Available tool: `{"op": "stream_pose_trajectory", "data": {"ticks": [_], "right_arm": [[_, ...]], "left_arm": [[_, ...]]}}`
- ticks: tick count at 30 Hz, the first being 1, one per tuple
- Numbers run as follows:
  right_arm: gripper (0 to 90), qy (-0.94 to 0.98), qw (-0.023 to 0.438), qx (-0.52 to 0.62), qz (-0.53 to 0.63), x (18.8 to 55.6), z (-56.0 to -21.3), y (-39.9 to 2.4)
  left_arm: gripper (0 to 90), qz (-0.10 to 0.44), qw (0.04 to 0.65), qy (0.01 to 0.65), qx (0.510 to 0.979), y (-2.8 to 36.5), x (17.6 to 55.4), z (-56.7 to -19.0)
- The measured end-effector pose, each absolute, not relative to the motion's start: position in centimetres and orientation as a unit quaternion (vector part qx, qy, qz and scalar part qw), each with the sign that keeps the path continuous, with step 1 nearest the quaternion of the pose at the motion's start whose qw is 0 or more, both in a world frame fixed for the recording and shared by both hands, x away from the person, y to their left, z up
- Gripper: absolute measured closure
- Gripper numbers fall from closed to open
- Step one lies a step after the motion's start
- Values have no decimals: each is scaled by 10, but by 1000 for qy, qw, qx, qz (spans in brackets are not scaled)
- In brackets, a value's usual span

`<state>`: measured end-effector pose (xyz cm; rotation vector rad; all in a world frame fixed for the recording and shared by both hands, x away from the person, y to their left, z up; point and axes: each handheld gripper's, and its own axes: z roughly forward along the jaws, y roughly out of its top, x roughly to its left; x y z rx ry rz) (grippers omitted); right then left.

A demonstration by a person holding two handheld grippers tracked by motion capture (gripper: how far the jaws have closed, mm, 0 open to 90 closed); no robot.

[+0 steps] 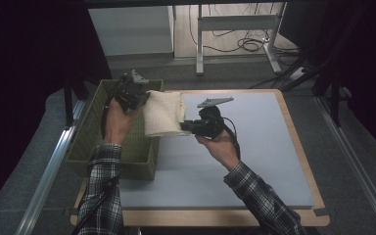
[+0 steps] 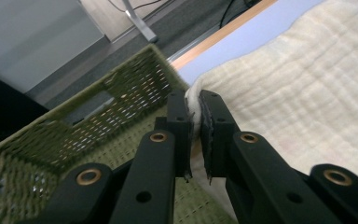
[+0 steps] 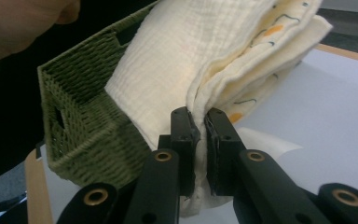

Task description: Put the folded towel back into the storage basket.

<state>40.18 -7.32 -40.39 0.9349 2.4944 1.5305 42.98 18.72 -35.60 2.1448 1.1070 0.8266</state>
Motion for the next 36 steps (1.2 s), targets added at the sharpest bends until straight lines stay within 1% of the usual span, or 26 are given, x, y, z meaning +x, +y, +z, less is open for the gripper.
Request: {"op": "stream_pose_trajectory", "data": {"ticks": [6,17,24,30,36], "right_arm": [[827,815,27,295,498,402,-406,-52],[827,821,-1,285,494,402,-416,-1],[828,832,-2,275,482,401,-422,31],[827,841,5,270,468,401,-428,54],[827,857,12,268,440,403,-437,82]], "left_arm": [[833,320,280,427,798,205,425,-356],[833,333,252,452,788,245,413,-360],[832,327,236,469,786,268,415,-370],[832,323,219,472,790,279,421,-380],[831,310,203,484,793,292,428,-399]]}}
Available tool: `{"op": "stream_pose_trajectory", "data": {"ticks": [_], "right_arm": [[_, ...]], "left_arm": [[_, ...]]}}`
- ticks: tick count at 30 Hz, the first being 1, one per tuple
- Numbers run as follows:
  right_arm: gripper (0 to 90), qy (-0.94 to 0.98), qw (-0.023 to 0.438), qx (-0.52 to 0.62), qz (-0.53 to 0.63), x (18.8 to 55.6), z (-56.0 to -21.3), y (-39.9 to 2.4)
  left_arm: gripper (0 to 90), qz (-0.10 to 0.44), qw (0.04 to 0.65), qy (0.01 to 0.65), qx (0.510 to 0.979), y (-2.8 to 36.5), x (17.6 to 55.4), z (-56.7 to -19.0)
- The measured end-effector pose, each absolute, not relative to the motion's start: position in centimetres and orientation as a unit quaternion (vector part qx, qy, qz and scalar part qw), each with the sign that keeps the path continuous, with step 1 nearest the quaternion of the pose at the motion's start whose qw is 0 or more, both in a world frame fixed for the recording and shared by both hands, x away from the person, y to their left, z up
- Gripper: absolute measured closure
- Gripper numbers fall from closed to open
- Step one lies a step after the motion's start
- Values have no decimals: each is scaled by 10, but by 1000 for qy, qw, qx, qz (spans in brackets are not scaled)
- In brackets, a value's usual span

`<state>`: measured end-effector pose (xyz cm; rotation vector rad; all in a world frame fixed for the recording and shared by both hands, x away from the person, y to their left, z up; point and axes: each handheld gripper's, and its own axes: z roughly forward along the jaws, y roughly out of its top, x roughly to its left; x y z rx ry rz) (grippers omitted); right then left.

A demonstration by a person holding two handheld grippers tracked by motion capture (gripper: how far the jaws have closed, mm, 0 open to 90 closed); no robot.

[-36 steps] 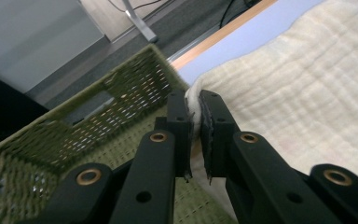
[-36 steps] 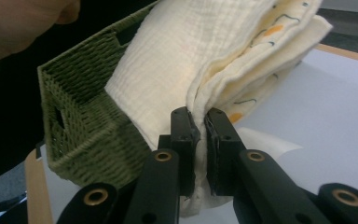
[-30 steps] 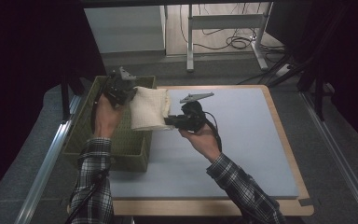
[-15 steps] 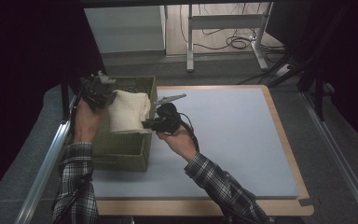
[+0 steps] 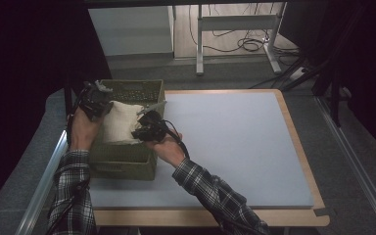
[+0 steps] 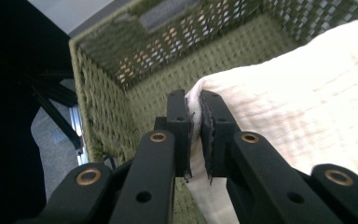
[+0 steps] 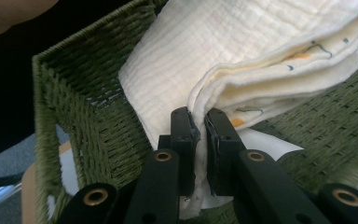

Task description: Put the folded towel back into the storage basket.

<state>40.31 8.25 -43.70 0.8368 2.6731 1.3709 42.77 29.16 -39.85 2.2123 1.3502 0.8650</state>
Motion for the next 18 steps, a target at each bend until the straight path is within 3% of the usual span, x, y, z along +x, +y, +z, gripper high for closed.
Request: {"op": "stream_pose_trajectory", "data": {"ticks": [18], "right_arm": [[826,893,43,252,370,407,-441,117]], "left_arm": [[827,283,163,490,808,298,448,-430]]}}
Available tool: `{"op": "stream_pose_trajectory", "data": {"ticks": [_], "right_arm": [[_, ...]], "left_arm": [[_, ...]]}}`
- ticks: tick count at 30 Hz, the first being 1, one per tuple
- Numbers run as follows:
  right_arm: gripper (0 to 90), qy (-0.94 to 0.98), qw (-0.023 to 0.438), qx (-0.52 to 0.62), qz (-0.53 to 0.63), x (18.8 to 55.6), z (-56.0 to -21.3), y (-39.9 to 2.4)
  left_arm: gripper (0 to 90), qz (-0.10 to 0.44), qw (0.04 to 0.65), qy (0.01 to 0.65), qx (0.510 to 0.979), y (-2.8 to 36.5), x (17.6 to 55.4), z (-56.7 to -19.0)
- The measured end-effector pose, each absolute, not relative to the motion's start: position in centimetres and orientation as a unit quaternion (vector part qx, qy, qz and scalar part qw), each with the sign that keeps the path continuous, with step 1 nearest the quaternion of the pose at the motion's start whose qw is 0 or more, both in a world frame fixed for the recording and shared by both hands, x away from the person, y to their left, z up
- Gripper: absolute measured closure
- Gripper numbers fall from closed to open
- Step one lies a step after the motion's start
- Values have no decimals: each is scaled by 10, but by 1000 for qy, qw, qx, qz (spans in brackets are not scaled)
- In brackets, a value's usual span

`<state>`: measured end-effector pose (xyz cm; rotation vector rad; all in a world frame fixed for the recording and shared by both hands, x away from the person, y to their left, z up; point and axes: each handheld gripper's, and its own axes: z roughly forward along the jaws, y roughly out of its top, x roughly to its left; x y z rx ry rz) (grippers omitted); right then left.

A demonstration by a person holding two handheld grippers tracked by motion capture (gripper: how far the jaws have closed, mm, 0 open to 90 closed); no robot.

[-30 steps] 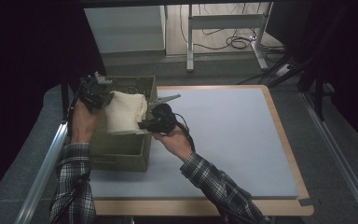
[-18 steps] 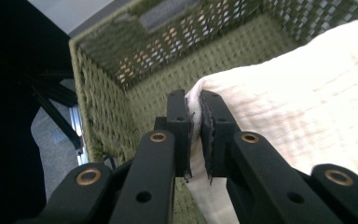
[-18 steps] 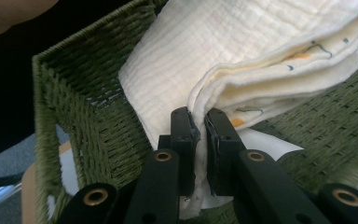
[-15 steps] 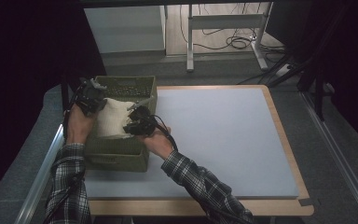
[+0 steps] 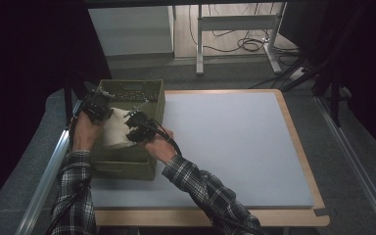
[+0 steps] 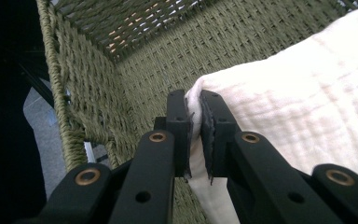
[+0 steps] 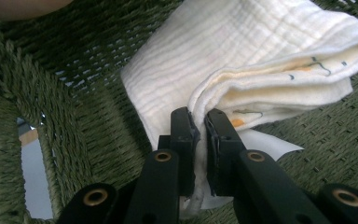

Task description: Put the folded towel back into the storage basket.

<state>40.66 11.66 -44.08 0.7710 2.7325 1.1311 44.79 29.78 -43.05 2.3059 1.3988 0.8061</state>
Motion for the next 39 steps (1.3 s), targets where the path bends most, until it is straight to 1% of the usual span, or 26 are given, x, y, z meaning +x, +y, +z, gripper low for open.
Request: {"op": "stream_pose_trajectory", "data": {"ticks": [1,4,8,10,11,12,13,14,16,21,24,25,27,29,31,34,36,39], "right_arm": [[826,894,35,250,369,407,-440,119],[825,900,32,244,361,406,-443,124],[817,901,42,245,354,406,-446,129],[787,901,49,248,354,406,-445,129],[748,900,53,248,354,407,-445,128],[714,900,51,249,354,408,-446,128],[714,900,51,249,354,408,-446,128],[680,899,48,248,357,408,-446,127],[659,901,56,242,356,408,-445,127],[653,897,59,246,362,410,-442,121],[617,894,54,247,370,411,-441,115],[617,894,54,247,370,411,-441,115],[553,891,51,245,379,412,-440,109],[499,888,48,240,389,412,-439,105],[450,886,50,233,398,411,-439,101],[400,881,54,229,410,411,-438,94],[383,879,52,230,414,411,-437,91],[330,875,54,228,423,410,-435,82]], "left_arm": [[827,284,157,488,810,296,450,-431],[827,279,149,488,814,295,452,-433],[825,270,137,493,816,296,455,-438],[810,253,135,502,816,298,458,-442],[776,253,135,502,816,298,458,-442],[721,236,128,506,819,299,461,-447],[691,236,128,506,819,299,461,-447],[679,233,125,511,818,299,463,-451],[659,227,124,514,818,299,464,-453],[620,224,128,516,817,298,464,-453],[559,227,143,520,811,298,462,-448],[543,227,143,520,811,298,462,-448],[499,224,162,530,802,299,459,-445],[468,214,169,533,801,300,457,-444],[417,209,178,537,798,300,456,-444],[358,195,203,544,791,300,452,-441],[309,196,209,544,789,300,450,-440],[248,194,236,548,779,299,444,-437]]}}
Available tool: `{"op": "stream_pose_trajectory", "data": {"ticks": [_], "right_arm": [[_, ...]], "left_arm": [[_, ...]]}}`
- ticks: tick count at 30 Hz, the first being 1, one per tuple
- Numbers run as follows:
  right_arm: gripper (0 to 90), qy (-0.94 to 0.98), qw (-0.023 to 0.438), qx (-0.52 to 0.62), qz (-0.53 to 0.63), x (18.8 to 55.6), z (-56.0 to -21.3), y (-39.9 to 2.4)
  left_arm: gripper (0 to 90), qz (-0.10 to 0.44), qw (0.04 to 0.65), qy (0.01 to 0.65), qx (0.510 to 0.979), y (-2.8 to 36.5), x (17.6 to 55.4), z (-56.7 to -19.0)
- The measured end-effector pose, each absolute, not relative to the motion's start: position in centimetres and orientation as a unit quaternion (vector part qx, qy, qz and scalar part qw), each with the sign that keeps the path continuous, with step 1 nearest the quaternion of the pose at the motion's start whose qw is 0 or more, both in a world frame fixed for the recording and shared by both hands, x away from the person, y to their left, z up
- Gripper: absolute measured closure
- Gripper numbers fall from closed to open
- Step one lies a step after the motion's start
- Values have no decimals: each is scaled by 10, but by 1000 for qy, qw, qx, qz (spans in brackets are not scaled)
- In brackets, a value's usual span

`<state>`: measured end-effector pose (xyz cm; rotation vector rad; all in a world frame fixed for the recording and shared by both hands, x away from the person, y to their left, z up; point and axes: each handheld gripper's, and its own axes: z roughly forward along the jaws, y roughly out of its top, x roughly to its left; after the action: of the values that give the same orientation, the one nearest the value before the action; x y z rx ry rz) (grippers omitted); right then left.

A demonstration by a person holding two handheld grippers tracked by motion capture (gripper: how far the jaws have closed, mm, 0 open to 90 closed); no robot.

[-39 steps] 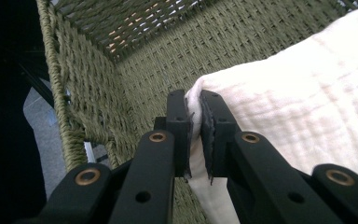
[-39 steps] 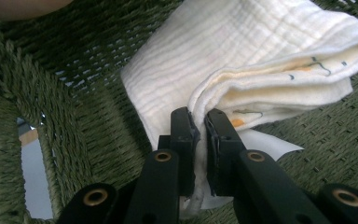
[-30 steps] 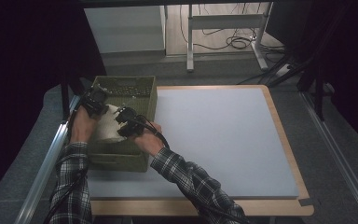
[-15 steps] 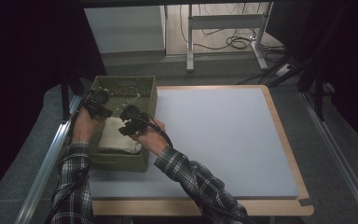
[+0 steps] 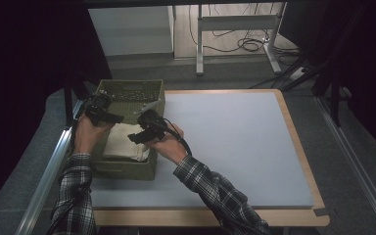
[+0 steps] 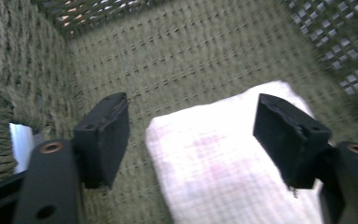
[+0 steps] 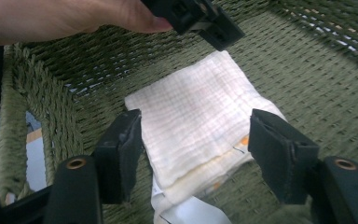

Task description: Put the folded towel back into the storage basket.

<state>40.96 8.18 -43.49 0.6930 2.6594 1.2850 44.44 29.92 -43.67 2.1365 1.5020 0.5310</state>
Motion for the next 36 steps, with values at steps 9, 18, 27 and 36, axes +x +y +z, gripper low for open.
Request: {"op": "stream_pose_trajectory", "data": {"ticks": [9,18,27,36], "right_arm": [[225,874,56,218,431,404,-430,62],[144,873,56,209,437,398,-429,34],[112,870,57,213,442,394,-430,1],[90,869,59,223,439,390,-438,-32]], "left_arm": [[136,173,275,538,778,293,431,-434],[52,160,310,519,780,280,416,-429],[20,147,334,505,782,269,404,-431],[0,150,359,492,779,249,393,-430]]}}
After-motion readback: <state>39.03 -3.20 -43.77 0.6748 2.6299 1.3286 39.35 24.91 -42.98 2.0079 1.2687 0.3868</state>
